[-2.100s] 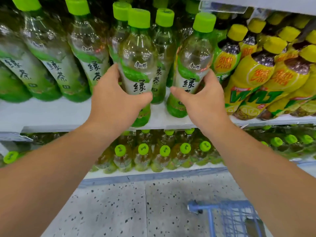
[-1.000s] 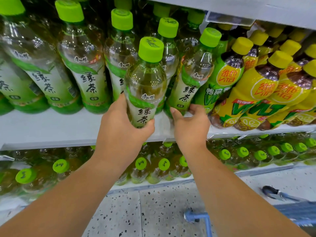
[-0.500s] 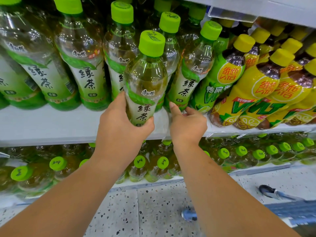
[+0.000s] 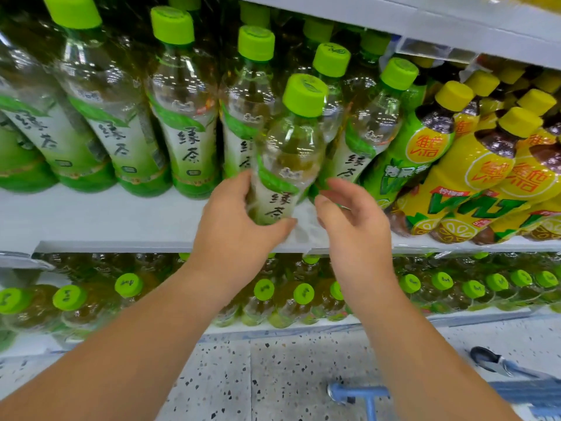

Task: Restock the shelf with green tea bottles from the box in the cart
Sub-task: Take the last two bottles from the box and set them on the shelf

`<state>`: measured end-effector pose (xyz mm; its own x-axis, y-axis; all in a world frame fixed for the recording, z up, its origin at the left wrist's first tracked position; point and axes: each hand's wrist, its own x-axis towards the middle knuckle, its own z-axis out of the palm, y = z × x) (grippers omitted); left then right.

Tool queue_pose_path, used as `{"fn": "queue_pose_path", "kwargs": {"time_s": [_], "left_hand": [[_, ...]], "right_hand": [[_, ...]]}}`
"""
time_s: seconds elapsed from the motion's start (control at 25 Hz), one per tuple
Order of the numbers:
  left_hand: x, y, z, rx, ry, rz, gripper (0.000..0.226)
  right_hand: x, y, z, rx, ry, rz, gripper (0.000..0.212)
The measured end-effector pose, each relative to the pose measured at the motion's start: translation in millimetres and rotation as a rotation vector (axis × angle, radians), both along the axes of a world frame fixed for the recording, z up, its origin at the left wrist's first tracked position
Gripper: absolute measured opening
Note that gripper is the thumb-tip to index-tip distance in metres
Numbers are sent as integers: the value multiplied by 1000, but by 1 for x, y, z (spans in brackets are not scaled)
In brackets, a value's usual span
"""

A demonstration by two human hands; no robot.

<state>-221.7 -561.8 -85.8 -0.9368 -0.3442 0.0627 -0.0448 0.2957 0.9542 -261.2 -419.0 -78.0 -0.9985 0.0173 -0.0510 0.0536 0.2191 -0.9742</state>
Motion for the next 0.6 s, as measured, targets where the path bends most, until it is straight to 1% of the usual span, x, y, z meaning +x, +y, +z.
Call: {"fn": "queue_pose_path", "kwargs": {"time_s": [0.08, 0.12, 0.2, 0.32, 0.4, 0.48, 0.6], "left_hand": [[3, -2, 3, -13, 7, -33, 41], [6, -4, 4, -17, 10, -38, 38], [18, -15, 8, -25, 12, -26, 33], [44, -43, 13, 3, 11, -7, 37], [67, -75, 17, -4, 11, 22, 43], [86, -113, 19, -26, 19, 69, 45], [109, -171, 18, -30, 32, 175, 53]], "right_hand": [[14, -8, 12, -66, 62, 227, 32], [20, -14, 16, -81, 94, 283, 32], [30, -31, 22, -101, 147, 282, 32], [49, -60, 27, -125, 188, 293, 35], [60, -90, 26, -175, 162, 345, 39], [70, -125, 24, -199, 124, 446, 43], [81, -186, 23, -143, 140, 568, 46]]}}
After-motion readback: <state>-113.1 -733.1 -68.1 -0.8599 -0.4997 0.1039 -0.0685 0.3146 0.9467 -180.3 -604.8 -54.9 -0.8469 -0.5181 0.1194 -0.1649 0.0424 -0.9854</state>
